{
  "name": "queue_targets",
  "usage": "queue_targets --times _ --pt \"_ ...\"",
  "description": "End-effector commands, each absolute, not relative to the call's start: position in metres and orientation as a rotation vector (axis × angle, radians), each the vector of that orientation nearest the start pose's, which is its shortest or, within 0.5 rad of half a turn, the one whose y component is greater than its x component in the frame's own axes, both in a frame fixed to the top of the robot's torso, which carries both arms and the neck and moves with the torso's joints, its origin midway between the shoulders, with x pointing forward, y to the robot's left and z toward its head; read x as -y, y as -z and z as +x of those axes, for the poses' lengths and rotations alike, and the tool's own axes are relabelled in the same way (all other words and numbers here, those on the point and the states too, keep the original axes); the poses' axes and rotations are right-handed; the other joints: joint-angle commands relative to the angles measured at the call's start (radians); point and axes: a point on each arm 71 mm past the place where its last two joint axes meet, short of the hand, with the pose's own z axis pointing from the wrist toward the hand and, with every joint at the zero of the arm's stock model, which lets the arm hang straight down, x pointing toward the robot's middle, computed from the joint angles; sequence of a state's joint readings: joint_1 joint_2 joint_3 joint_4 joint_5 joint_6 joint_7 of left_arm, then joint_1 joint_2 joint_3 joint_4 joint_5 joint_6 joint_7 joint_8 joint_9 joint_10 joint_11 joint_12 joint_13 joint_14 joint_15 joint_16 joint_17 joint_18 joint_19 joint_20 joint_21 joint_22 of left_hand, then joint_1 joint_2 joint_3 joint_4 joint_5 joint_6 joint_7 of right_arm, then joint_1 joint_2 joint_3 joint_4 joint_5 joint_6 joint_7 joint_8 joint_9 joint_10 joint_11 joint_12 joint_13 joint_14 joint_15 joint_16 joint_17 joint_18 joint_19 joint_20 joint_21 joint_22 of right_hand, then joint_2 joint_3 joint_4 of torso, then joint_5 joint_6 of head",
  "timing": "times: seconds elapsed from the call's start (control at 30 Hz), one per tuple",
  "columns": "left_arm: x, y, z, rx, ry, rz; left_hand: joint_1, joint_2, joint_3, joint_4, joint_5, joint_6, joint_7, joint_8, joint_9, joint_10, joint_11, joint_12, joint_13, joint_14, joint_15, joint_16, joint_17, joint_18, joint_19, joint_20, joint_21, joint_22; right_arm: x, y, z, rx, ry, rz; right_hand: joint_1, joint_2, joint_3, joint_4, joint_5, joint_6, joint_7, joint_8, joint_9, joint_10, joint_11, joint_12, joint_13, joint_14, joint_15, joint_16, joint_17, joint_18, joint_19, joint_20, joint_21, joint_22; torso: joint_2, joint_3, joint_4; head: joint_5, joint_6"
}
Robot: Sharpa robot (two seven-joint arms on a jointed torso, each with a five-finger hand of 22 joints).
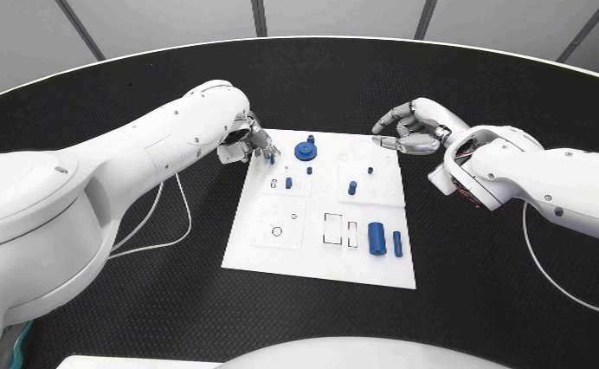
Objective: Assemble the parts on the task board
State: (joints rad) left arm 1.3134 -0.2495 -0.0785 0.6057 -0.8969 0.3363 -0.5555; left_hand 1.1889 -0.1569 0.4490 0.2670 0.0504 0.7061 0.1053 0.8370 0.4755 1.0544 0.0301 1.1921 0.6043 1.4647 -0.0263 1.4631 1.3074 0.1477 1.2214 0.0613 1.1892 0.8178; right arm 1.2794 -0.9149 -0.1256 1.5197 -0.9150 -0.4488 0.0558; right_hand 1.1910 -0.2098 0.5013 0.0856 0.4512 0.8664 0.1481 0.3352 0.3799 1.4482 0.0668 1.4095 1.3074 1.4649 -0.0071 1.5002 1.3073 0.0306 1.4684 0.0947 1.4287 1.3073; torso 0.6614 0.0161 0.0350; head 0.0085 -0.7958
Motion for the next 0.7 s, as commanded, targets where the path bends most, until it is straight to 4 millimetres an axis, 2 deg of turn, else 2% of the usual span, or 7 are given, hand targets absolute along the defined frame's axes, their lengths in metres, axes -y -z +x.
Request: queue_targets --times 0.03,0.27,0.33,0.47,0.6,0.63,0.7 --pt "-0.1749 0.2162 0.6063 -2.399 0.195 -0.464 0.01 0.009 0.005 -0.006 0.0 0.008 0.001 0.007 -0.003 0.005 0.0 0.006 0.001 0.04 -0.008 0.005 0.049 -0.006 0.006 0.0 0.006 0.002 0.244 0.171 0.4911 -1.614 -0.871 0.323 -0.005 -0.001 0.005 0.001 0.006 -0.007 0.001 0.006 -0.001 0.001 -0.006 0.001 0.121 0.074 -0.008 -0.005 0.135 0.011 0.029 -0.008 -0.004 0.125 -0.001 0.0 0.0004 0.0 -0.001" --pt "-0.1747 0.2169 0.606 -2.41 0.195 -0.457 0.042 0.031 0.032 -0.03 0.0 0.009 -0.003 0.008 -0.01 0.005 -0.004 0.005 -0.002 0.04 -0.012 0.006 0.049 -0.007 0.007 -0.004 0.009 0.008 0.2437 0.1711 0.4913 -1.615 -0.871 0.323 -0.005 -0.001 0.005 0.001 0.006 -0.007 0.001 0.006 -0.001 0.001 -0.006 0.001 0.121 0.074 -0.008 -0.005 0.135 0.011 0.029 -0.008 -0.004 0.125 -0.001 0.0 0.0007 -0.001 -0.003" --pt "-0.1747 0.2171 0.6059 -2.414 0.196 -0.455 0.058 0.043 0.05 -0.043 0.0 0.009 -0.006 0.008 -0.013 0.005 -0.007 0.004 -0.003 0.041 -0.014 0.007 0.05 -0.007 0.008 -0.005 0.011 0.01 0.2437 0.1711 0.4914 -1.615 -0.871 0.323 -0.005 -0.001 0.006 0.001 0.007 -0.007 0.0 0.009 -0.002 0.002 -0.006 0.003 0.122 0.074 -0.008 -0.005 0.135 0.01 0.03 -0.008 -0.004 0.126 0.0 -0.0005 0.001 -0.002 -0.003" --pt "-0.1748 0.2174 0.6057 -2.418 0.197 -0.452 0.089 0.068 0.104 -0.077 0.0 0.008 -0.01 0.009 -0.021 0.006 -0.011 0.001 -0.005 0.042 -0.017 0.011 0.054 -0.009 0.01 -0.008 0.016 0.019 0.2436 0.1712 0.4915 -1.615 -0.872 0.322 -0.005 -0.001 0.006 0.001 0.007 -0.007 0.0 0.009 -0.002 0.002 -0.006 0.003 0.122 0.074 -0.008 -0.005 0.135 0.01 0.03 -0.008 -0.004 0.126 -0.001 -0.0004 0.0012 -0.002 -0.004" --pt "-0.1749 0.2175 0.6059 -2.416 0.2 -0.452 0.099 0.082 0.149 -0.103 0.0 0.003 -0.011 0.013 -0.024 0.009 -0.011 -0.001 -0.006 0.042 -0.018 0.013 0.057 -0.01 0.01 -0.009 0.019 0.023 0.2435 0.1712 0.4917 -1.615 -0.872 0.322 -0.005 -0.001 0.006 0.001 0.007 -0.007 0.0 0.009 -0.002 0.002 -0.006 0.003 0.122 0.074 -0.008 -0.005 0.135 0.01 0.03 -0.008 -0.004 0.126 0.0 -0.0006 0.0009 -0.002 -0.004" --pt "-0.175 0.2175 0.606 -2.415 0.201 -0.453 0.106 0.092 0.191 -0.129 0.0 -0.006 -0.009 0.02 -0.023 0.009 -0.01 -0.005 -0.009 0.042 -0.018 0.015 0.057 -0.01 0.009 -0.01 0.02 0.024 0.2435 0.1713 0.4917 -1.615 -0.872 0.322 -0.005 -0.001 0.006 0.001 0.007 -0.007 0.0 0.009 -0.002 0.002 -0.006 0.003 0.122 0.074 -0.008 -0.005 0.135 0.01 0.03 -0.008 -0.004 0.126 0.0 -0.0006 0.0009 -0.002 -0.004" --pt "-0.1752 0.2174 0.6062 -2.412 0.203 -0.455 0.097 0.095 0.239 -0.156 0.0 -0.017 -0.004 0.032 -0.02 0.01 -0.006 -0.01 -0.014 0.042 -0.015 0.016 0.056 -0.01 0.008 -0.008 0.022 0.027 0.2436 0.1713 0.4918 -1.615 -0.872 0.322 -0.006 0.0 0.006 0.002 0.007 -0.007 0.0 0.009 -0.002 0.003 -0.006 0.004 0.123 0.074 -0.008 -0.005 0.135 0.01 0.03 -0.008 -0.004 0.126 -0.001 -0.0005 0.0006 -0.001 -0.005"
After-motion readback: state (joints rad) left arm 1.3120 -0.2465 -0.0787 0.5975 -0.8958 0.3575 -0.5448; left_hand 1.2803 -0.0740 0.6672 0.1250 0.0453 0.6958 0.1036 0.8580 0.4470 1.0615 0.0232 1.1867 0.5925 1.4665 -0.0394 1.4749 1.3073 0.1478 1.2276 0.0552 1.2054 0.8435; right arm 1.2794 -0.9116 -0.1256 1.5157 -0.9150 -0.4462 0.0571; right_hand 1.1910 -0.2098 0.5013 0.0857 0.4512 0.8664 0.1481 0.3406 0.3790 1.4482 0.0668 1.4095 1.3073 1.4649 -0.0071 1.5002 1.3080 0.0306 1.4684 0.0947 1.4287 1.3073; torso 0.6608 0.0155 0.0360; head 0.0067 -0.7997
